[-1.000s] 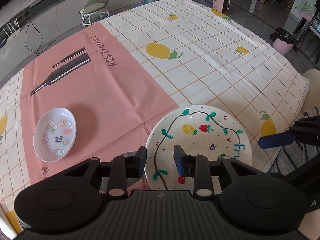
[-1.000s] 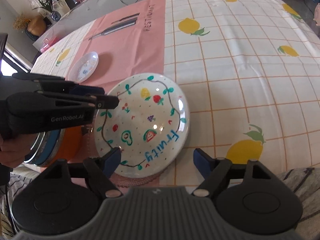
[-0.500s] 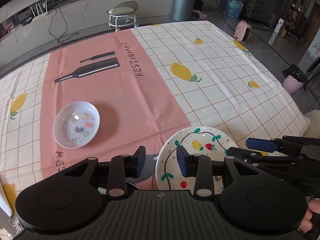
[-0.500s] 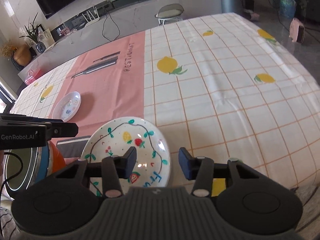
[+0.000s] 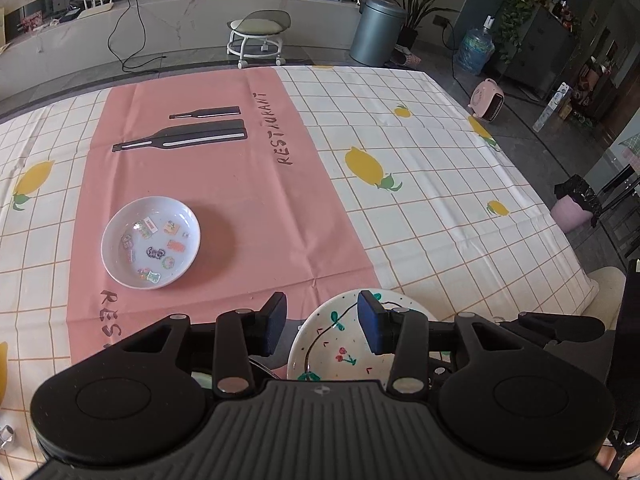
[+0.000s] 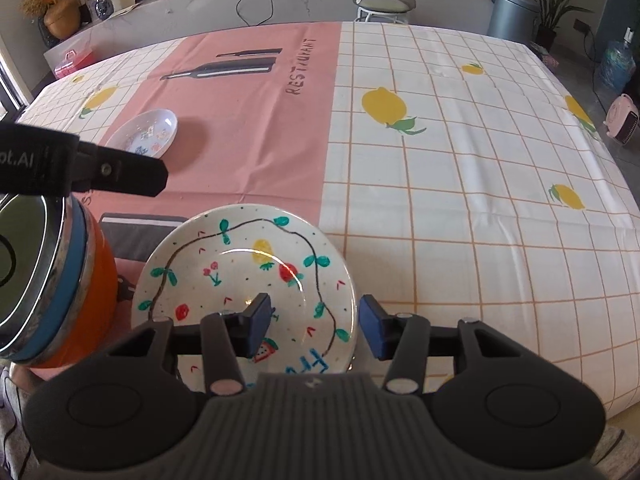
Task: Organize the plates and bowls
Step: 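Carry the Fruity plate beside the bowl stack and lower it onto the table, then open both grippers and move them over the small white sticker plate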
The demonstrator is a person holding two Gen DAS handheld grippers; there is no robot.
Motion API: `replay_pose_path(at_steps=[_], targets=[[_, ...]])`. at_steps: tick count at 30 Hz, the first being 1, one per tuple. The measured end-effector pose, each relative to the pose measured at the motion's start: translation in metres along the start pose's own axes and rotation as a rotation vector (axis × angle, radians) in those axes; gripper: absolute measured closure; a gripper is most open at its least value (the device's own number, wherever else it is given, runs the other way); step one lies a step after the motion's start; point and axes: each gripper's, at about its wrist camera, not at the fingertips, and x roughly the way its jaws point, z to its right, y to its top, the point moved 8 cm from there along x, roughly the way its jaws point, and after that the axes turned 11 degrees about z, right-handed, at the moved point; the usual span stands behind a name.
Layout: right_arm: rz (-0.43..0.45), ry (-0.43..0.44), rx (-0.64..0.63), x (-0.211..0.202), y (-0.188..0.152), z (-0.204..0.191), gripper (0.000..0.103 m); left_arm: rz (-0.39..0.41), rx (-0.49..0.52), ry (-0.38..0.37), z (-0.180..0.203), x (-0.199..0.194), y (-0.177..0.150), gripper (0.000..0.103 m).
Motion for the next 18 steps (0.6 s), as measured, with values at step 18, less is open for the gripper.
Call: replay_pose_path(at_steps=[18], targets=[[0.043, -0.050, -0.019, -0.016, 0.002, -0.003, 0.041, 0.054, 0.105, 0.084, 0.003, -0.005, 0.007, 0.046]])
